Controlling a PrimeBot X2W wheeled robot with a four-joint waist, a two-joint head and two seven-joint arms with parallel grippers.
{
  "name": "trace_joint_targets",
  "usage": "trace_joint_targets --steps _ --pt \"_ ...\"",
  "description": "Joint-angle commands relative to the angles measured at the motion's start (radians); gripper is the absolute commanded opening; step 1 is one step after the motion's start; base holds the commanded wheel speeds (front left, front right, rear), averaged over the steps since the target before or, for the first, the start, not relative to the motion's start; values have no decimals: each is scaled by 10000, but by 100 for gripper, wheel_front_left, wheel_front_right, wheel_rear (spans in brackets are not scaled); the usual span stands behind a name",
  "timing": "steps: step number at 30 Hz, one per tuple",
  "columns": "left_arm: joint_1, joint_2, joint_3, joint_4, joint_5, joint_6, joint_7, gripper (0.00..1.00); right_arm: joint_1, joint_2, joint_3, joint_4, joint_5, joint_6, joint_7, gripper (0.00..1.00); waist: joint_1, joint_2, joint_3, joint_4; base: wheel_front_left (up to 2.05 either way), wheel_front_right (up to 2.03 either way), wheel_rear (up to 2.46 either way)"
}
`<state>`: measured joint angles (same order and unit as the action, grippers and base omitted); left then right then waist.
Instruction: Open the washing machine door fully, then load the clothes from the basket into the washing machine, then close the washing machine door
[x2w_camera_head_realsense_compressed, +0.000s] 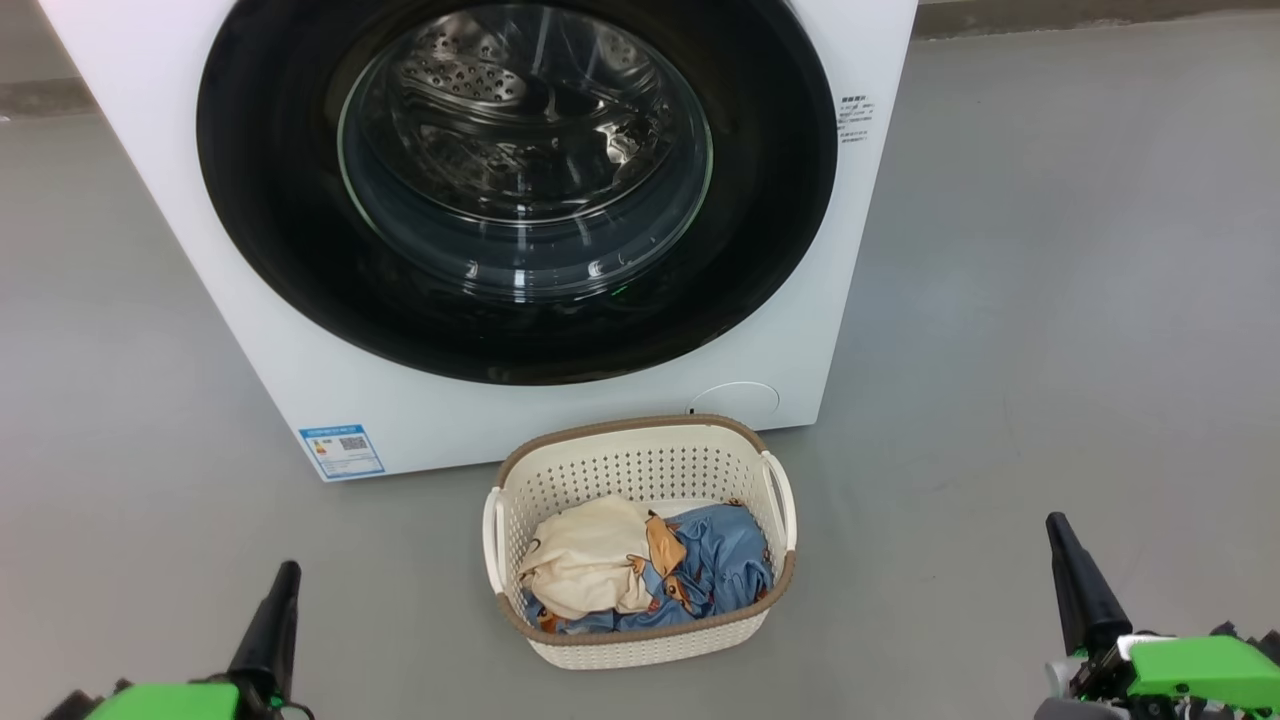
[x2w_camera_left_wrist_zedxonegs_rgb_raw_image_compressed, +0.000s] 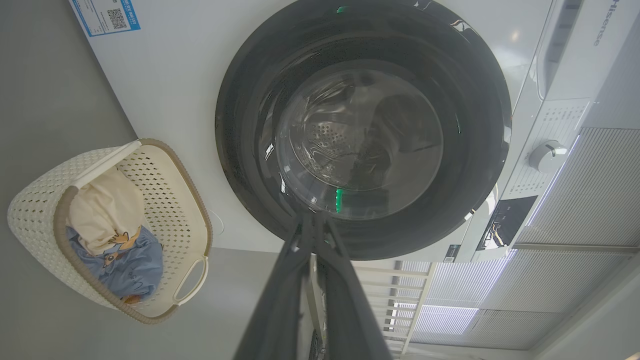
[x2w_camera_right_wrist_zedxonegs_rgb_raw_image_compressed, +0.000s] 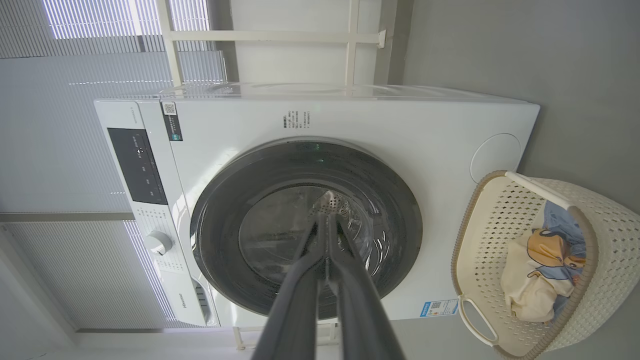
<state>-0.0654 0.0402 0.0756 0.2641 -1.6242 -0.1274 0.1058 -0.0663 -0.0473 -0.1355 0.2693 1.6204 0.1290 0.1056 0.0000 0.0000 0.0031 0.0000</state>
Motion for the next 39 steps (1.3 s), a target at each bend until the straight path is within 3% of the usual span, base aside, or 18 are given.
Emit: trace_joint_targets --steps 1,8,12,15,22,23,39 --pt "0 0 0 0 0 0 0 100 0 0 0 0 0 0 0 100 0 0 0 0 0 0 0" --pt "302 -190 -102 422 4 9 -74 100 302 103 33 452 -51 0 -88 100 2 0 9 -3 0 0 0" --pt "266 -180 -147 407 35 7 -193 100 292 98 70 385 -160 1 -205 100 23 0 -14 -4 0 0 0" --pt "235 -171 -185 381 43 6 -310 100 292 94 90 341 -308 1 -322 100 4 0 -4 -9 0 0 0" --pt "173 -156 -221 352 139 4 -487 100 243 87 99 281 -573 2 -498 100 1 0 5 -12 0 0 0" --pt "101 -133 -270 192 403 1 -780 100 141 77 62 95 -1103 4 -790 100 0 0 -22 -4 0 0 0" --pt "82 -95 -17 -523 1433 -5 -1250 100 -18 59 187 -569 -2511 6 -1258 100 0 0 -124 63 0 0 0"
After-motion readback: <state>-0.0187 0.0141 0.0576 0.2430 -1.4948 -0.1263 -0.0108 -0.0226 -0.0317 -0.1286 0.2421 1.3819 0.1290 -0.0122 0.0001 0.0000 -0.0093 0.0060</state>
